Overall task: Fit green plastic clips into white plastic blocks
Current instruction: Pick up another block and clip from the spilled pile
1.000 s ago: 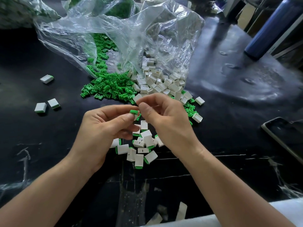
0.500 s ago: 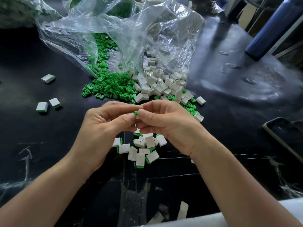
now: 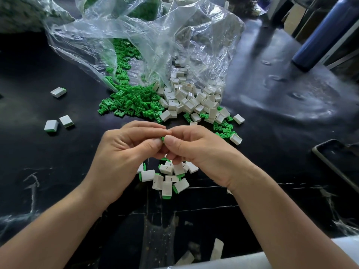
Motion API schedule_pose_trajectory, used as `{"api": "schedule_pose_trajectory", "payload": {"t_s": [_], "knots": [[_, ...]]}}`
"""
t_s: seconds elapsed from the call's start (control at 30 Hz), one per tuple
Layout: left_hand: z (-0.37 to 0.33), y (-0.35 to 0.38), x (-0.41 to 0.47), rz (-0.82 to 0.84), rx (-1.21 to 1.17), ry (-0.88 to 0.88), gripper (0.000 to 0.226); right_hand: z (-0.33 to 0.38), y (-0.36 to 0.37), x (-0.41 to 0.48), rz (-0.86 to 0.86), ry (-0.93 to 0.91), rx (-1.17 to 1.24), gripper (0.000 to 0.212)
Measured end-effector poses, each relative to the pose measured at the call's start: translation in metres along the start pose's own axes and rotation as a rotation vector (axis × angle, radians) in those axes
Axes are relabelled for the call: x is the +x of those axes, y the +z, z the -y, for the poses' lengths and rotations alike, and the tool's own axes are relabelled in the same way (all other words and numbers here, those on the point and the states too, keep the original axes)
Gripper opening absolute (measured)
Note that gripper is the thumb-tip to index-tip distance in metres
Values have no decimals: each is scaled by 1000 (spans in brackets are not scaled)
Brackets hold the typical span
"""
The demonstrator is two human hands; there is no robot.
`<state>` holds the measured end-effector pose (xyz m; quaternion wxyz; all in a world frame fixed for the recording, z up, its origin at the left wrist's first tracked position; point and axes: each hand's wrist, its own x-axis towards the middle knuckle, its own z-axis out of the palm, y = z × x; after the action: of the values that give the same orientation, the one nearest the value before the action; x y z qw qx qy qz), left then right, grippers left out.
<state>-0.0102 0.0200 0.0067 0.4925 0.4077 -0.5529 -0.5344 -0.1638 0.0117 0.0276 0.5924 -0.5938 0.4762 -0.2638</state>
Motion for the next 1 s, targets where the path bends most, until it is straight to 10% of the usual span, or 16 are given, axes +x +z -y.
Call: {"api": "schedule_pose_trajectory", "payload": {"t_s": [1.0], "knots": [[11,5,-2,-93,-26,73,17,-13,20,5,-144,-71,-24,19]]}}
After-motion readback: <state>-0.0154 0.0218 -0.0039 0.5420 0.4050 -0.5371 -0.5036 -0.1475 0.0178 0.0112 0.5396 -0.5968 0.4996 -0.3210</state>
